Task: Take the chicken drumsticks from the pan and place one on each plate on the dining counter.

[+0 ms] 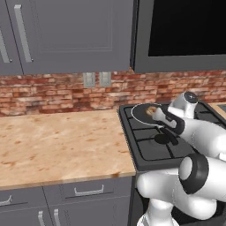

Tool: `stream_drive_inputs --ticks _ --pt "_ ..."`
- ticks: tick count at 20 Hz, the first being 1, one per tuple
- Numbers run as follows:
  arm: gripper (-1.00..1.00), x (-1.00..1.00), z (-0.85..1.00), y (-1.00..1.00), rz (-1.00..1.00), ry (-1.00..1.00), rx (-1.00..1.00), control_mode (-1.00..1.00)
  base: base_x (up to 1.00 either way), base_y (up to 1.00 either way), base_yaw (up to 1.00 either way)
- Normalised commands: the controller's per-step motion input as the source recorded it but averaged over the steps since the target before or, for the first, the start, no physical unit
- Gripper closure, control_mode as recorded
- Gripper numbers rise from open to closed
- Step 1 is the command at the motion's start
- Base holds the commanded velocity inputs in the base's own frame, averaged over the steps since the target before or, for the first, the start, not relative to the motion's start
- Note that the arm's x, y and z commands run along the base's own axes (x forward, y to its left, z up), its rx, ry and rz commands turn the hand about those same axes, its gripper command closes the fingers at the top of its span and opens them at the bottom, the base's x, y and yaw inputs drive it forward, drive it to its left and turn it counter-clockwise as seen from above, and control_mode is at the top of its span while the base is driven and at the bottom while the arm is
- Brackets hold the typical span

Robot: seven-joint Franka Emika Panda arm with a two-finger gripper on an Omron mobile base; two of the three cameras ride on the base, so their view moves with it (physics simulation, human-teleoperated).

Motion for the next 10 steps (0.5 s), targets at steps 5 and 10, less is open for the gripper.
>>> stream_drive_inputs --ticks 5,10 --pt "-1.00 0.43 -0.10 0.00 0.00 0.00 0.00 -1.00 0.00 0.00 0.00" --pt "-1.00 0.40 -0.08 -0.05 0.00 0.00 0.00 -1.00 0.00 0.00 0.00"
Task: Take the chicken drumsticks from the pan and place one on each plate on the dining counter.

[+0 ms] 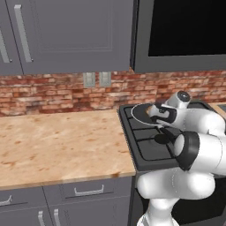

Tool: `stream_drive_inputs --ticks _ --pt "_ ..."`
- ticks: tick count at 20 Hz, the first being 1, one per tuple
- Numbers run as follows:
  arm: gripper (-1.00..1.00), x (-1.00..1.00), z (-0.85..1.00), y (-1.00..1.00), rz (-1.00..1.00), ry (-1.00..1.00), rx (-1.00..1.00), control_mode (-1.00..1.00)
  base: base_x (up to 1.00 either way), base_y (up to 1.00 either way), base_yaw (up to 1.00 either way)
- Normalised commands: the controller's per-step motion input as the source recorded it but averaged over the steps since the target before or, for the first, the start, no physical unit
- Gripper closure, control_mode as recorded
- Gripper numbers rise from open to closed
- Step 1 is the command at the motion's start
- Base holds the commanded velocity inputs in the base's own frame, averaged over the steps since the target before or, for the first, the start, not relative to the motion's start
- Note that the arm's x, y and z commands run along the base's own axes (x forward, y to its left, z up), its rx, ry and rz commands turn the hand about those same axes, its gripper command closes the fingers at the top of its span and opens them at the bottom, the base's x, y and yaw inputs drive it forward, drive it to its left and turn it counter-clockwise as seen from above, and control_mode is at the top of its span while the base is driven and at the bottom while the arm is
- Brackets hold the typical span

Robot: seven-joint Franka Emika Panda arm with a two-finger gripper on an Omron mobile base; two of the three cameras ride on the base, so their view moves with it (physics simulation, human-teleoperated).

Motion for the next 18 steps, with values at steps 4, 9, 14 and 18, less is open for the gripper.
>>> stream_drive_inputs --ticks 4,9,14,18 --pt "-1.00 0.27 -0.08 -0.16 0.00 0.04 0.00 -1.00 0.00 0.00 0.00" --pt "-1.00 0.24 -0.13 -0.09 0.00 0.05 0.00 -1.00 0.00 0.00 0.00" --pt "-1.00 0.14 -0.16 -0.01 0.00 0.01 0.00 -1.00 0.00 0.00 0.00" --pt "-1.00 0.16 -0.13 0.00 0.00 0.02 0.00 -1.00 0.00 0.00 0.00"
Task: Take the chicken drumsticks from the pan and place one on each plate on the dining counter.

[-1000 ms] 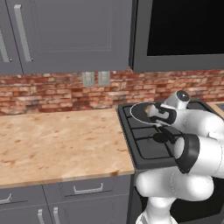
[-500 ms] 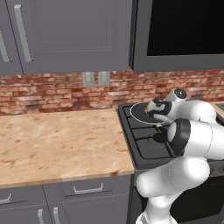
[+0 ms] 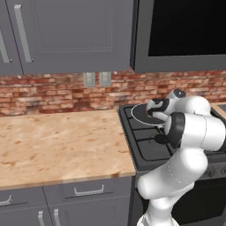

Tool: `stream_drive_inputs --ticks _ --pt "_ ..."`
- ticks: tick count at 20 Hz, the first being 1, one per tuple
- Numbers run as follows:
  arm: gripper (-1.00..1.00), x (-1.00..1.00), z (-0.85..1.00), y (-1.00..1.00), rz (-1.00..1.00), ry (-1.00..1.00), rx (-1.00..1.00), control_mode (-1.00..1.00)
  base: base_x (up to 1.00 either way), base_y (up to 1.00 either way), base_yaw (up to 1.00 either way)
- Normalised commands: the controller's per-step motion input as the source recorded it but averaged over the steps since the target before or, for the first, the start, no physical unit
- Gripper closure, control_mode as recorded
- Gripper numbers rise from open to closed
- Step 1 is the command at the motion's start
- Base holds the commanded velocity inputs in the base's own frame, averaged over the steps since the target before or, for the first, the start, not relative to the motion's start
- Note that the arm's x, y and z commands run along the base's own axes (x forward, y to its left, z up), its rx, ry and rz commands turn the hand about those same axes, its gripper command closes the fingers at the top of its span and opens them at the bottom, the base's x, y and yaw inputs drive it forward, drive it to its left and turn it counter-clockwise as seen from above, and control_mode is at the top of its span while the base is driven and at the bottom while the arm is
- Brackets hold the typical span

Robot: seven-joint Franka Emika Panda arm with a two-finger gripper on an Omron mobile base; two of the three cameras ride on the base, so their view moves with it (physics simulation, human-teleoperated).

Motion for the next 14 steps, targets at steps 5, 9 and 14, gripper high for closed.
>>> stream_drive_inputs --ticks 5,9,14 --pt "-1.00 0.09 -0.14 -0.02 0.00 0.01 0.00 -1.00 0.00 0.00 0.00" --pt "-1.00 0.19 -0.05 0.00 0.00 0.00 0.00 -1.00 0.00 0.00 0.00" --pt "-1.00 0.18 -0.05 0.00 0.00 0.01 0.00 -1.00 0.00 0.00 0.00"
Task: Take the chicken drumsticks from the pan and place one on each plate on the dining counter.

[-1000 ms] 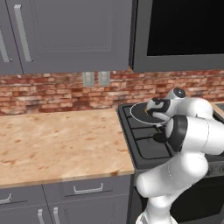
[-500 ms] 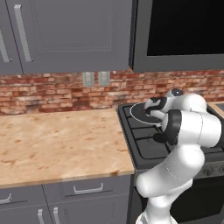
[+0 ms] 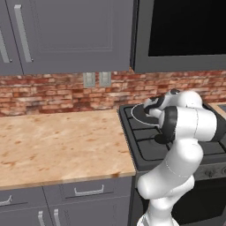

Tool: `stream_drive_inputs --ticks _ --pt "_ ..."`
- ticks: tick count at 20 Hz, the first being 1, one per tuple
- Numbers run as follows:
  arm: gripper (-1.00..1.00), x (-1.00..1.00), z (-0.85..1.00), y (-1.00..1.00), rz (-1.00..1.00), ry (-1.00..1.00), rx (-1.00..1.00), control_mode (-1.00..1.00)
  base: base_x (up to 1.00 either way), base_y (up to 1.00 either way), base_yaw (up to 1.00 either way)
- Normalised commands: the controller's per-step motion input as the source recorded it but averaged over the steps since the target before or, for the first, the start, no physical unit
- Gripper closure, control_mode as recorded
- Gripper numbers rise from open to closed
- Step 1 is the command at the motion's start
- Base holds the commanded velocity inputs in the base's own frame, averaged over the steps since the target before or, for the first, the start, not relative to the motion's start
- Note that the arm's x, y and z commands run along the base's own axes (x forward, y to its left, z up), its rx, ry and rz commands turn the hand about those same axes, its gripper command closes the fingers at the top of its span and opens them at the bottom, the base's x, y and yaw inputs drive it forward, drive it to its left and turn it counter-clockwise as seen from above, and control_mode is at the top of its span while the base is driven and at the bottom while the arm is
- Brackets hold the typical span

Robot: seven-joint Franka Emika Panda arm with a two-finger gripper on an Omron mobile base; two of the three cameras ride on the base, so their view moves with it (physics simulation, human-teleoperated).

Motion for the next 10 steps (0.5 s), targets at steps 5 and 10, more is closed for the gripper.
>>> stream_drive_inputs --ticks 5,10 --pt "-1.00 0.16 -0.10 -0.02 0.00 0.07 0.00 -1.00 0.00 0.00 0.00" --pt "-1.00 0.04 -0.16 -0.06 0.00 0.10 0.00 -1.00 0.00 0.00 0.00"
